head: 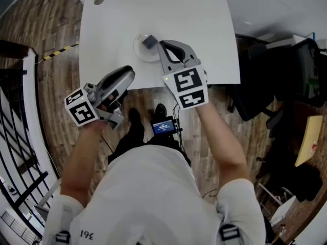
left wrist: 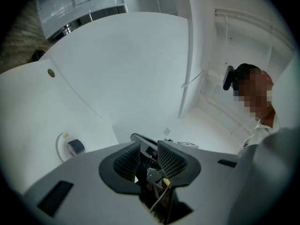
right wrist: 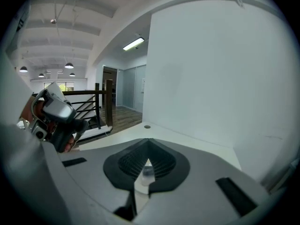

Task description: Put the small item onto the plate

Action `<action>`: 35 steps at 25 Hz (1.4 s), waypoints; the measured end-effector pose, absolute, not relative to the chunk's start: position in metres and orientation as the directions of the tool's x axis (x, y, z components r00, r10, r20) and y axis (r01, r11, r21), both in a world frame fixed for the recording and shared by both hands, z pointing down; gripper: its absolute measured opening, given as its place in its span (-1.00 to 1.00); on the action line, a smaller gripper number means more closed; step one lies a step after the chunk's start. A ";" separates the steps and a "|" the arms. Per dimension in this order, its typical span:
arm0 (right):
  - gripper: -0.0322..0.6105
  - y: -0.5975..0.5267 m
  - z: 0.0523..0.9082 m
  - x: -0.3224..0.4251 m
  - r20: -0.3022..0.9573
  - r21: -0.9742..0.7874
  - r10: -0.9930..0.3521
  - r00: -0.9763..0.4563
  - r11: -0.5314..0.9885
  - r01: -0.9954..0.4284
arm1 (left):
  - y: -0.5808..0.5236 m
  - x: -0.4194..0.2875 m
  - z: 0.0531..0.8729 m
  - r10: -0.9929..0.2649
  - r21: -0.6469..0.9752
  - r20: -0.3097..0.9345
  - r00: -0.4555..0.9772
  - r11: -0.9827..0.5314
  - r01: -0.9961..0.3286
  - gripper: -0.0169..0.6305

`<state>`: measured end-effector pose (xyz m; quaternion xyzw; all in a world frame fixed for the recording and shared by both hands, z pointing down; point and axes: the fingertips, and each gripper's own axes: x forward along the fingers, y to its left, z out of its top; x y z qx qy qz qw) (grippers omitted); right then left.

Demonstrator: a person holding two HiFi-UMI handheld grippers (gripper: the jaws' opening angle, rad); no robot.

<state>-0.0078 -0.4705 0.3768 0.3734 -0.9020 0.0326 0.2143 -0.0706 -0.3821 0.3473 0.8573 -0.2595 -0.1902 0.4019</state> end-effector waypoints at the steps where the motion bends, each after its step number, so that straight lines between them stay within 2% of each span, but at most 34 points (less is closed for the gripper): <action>1: -0.89 -0.466 0.370 -0.007 0.400 0.102 -0.664 -0.632 0.718 -0.689 | -0.379 -0.071 0.343 -0.598 0.786 -0.124 0.792 -0.546 -0.290 -0.60; 16: -0.90 -0.398 0.286 0.014 0.243 0.027 -0.697 -0.675 0.700 -0.713 | -0.320 -0.078 0.281 -0.568 0.752 -0.240 0.788 -0.622 -0.219 -0.60; 23: -0.90 -0.365 0.273 0.035 0.214 -0.108 -0.698 -0.683 0.678 -0.727 | -0.292 -0.079 0.267 -0.546 0.753 -0.267 0.794 -0.632 -0.182 -0.60; 25: -0.90 -0.360 0.268 0.038 0.199 -0.152 -0.700 -0.686 0.669 -0.727 | -0.286 -0.084 0.263 -0.552 0.757 -0.282 0.785 -0.630 -0.172 -0.79; 29: -0.90 -0.349 0.256 0.037 0.161 -0.254 -0.686 -0.710 0.666 -0.701 | -0.272 -0.089 0.251 -0.545 0.744 -0.306 0.781 -0.649 -0.162 -0.92; 35: -0.90 -0.337 0.235 0.031 0.100 -0.330 -0.659 -0.745 0.685 -0.650 | -0.256 -0.079 0.231 -0.498 0.702 -0.337 0.799 -0.698 -0.139 -0.93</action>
